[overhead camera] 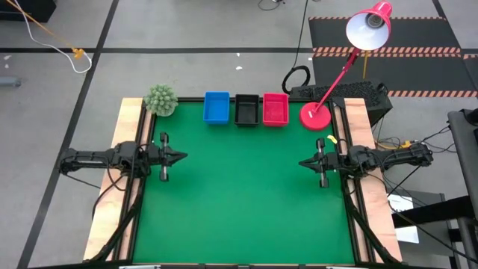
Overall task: Stack baskets by color
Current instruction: Return to Home Position
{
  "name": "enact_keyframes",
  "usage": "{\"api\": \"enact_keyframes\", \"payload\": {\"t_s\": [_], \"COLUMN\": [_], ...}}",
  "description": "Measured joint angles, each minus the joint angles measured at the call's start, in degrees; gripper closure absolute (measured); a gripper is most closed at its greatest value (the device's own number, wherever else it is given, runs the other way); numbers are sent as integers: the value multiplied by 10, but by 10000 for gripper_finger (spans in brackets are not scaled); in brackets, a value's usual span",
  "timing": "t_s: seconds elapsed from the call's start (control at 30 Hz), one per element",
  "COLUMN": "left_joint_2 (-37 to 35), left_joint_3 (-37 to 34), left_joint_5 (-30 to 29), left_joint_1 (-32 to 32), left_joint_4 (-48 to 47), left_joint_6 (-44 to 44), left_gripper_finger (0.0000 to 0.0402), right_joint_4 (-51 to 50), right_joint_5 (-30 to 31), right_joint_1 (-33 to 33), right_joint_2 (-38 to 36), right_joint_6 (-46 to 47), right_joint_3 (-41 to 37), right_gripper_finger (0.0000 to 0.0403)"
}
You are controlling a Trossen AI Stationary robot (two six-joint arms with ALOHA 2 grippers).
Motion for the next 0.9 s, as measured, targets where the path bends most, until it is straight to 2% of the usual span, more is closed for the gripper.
{"api": "enact_keyframes", "payload": {"t_s": [0.77, 0.9], "left_joint_2": [0, 0], "left_joint_3": [0, 0], "left_joint_5": [17, 17], "left_joint_1": [0, 0], "left_joint_4": [-4, -3], "left_joint_6": [15, 19], "left_gripper_finger": [399, 385], "right_joint_4": [1, 1], "right_joint_5": [0, 0], "right_joint_1": [0, 0], "right_joint_2": [0, 0], "right_joint_6": [0, 0], "right_joint_3": [0, 0], "right_gripper_finger": [403, 403]}}
